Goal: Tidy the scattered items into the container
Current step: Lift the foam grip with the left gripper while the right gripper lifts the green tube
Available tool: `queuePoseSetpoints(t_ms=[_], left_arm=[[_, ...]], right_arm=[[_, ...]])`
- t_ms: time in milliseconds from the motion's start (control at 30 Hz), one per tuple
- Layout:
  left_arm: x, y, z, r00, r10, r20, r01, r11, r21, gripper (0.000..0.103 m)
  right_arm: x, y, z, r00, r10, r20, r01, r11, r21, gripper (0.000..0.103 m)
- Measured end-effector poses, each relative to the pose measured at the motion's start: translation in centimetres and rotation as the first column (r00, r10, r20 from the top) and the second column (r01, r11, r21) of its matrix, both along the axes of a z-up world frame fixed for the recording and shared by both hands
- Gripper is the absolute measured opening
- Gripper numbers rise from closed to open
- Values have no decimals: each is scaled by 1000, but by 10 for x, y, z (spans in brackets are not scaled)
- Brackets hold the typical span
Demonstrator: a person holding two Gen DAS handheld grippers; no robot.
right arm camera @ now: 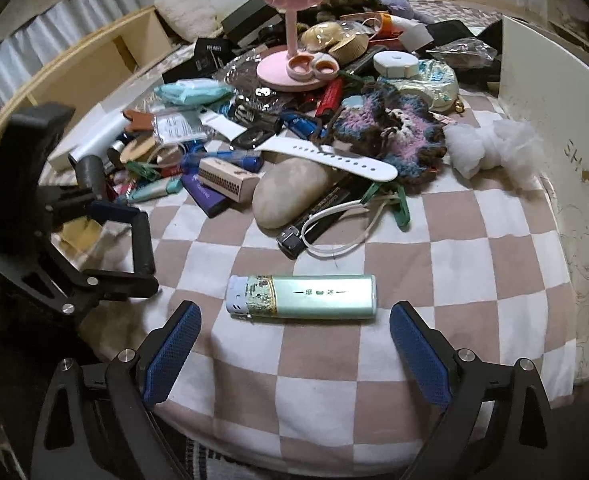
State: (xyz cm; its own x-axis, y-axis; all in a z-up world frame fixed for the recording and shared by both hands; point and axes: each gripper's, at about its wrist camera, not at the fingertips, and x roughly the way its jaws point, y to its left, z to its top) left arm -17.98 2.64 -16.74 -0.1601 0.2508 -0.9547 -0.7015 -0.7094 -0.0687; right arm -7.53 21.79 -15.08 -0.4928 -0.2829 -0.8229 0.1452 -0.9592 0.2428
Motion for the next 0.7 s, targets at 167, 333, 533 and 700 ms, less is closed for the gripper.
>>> queuePoseSetpoints(t_ms=[167, 333, 533, 700], left_arm=[[-3, 0, -3, 1000, -25, 2, 25, 1000, -1, 95], [-4, 0, -5, 999, -41, -10, 41, 999, -18, 96], [-7, 1, -7, 999, -45, -25, 44, 998, -38, 97], [-11, -2, -7, 998, -38, -40, 37, 999, -37, 97]], right_arm=[[-3, -12, 0, 999, 23, -39, -20, 997, 75, 95], [-6, -19, -6, 999, 28, -26, -24, 991, 129, 89], [-8, -11, -8, 1000, -4, -13, 5, 996, 90, 83], [-7, -16, -10, 1000, 10, -12, -8, 992, 122, 84]])
